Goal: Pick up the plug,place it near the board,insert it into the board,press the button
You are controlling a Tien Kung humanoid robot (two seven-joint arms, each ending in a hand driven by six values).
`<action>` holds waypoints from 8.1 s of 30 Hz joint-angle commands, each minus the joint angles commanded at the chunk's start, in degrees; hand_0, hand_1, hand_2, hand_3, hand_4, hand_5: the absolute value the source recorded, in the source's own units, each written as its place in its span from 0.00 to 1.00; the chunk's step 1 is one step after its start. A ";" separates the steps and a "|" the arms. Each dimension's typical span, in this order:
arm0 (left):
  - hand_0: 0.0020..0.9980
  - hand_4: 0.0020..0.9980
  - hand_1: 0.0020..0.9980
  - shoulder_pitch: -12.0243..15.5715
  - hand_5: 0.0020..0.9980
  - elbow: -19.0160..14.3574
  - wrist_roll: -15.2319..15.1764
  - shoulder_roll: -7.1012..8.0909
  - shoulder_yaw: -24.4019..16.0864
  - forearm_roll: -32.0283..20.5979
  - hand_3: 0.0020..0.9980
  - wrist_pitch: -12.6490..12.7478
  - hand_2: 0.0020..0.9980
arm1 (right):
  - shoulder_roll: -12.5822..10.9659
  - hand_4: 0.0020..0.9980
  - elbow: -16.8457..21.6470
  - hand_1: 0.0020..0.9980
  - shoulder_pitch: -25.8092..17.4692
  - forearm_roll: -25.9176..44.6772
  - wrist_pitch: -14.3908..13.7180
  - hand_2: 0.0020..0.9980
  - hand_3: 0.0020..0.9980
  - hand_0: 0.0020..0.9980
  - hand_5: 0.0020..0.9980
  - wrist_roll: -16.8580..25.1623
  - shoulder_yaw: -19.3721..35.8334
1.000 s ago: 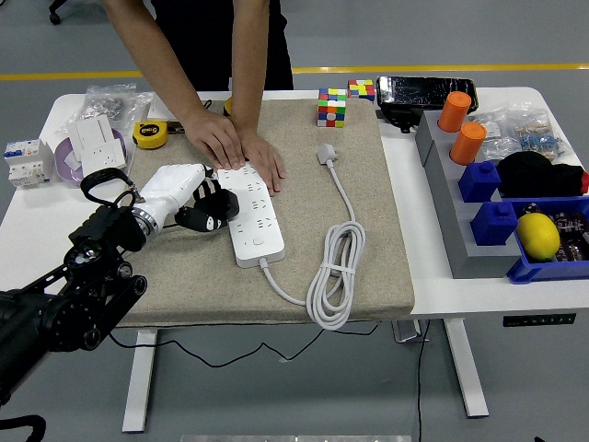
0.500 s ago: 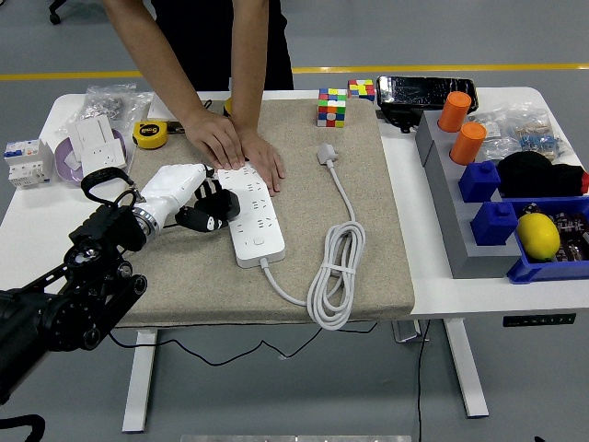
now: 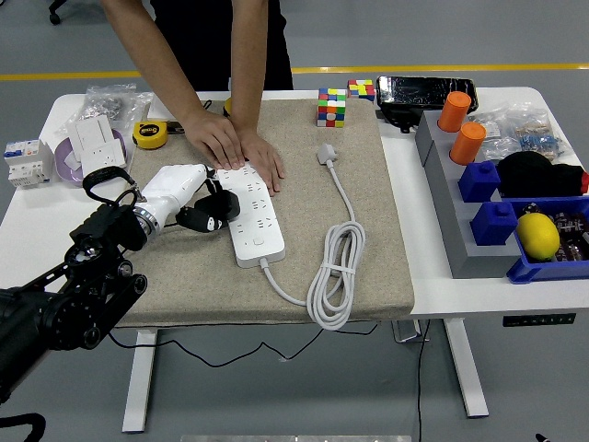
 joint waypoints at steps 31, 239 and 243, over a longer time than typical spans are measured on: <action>0.85 1.00 0.92 0.22 0.41 -0.28 0.14 0.42 -0.15 -1.92 0.84 -3.28 0.86 | -0.05 1.00 0.00 0.76 -0.11 -0.35 0.22 0.75 0.78 0.85 0.88 -0.13 0.09; 0.70 1.00 0.67 15.42 0.94 -39.56 18.24 -1.34 -0.94 -5.52 0.91 -4.86 0.69 | -0.06 1.00 0.00 0.76 -0.02 -0.05 0.11 0.75 0.78 0.85 0.88 -0.24 0.29; 0.30 0.81 0.19 15.47 0.44 -42.07 22.70 -0.97 -1.00 -2.77 0.85 -8.61 0.29 | -0.03 1.00 0.00 0.76 -0.02 0.07 0.10 0.75 0.78 0.85 0.88 -0.27 0.30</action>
